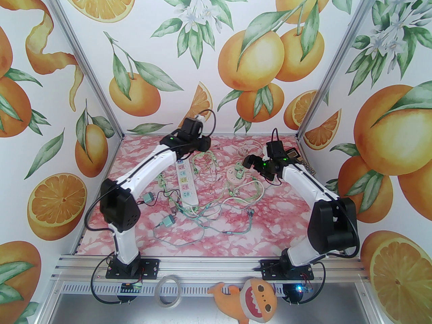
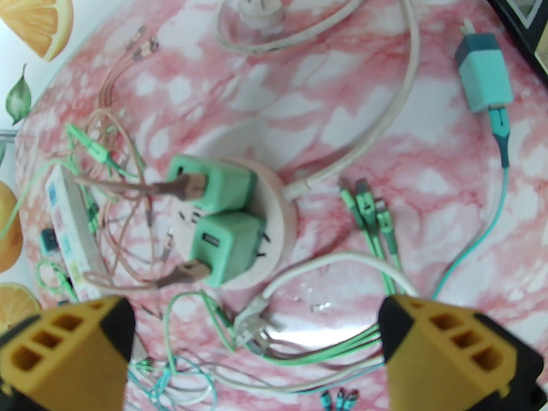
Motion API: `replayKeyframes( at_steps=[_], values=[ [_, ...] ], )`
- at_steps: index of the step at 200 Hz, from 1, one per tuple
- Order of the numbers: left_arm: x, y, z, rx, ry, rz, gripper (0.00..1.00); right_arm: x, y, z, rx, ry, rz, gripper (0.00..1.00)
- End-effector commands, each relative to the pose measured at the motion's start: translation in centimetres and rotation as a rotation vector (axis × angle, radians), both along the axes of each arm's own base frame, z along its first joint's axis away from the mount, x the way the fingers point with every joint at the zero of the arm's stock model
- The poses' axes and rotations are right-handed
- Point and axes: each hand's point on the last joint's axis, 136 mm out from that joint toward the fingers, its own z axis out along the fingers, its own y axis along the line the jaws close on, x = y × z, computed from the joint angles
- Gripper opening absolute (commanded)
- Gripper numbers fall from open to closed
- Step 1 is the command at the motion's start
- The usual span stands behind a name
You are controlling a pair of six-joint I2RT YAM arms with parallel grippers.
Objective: Pull the plug off the socket
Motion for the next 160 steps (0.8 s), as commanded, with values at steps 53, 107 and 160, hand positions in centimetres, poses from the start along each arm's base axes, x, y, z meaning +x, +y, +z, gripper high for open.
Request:
replayKeyframes(
  at_steps=[53,107,160],
  values=[
    [-2.8,13.4,0.5,-0.156,0.037,0.346,0.28,1.3,0.4,4.3,-0.048,-0.144,-0.034,1.0],
    [-6.2,22.0,-4.1,-0.224,0.161,0.588,0.29,2.1,3.1,5.3,-0.065,-0.18,0.017,1.0],
    [-8.7,28.0,-10.2,-0.306,0.361,0.788,0.29,1.9,5.0,4.4,-0.063,-0.158,0.063,1.0]
  ],
)
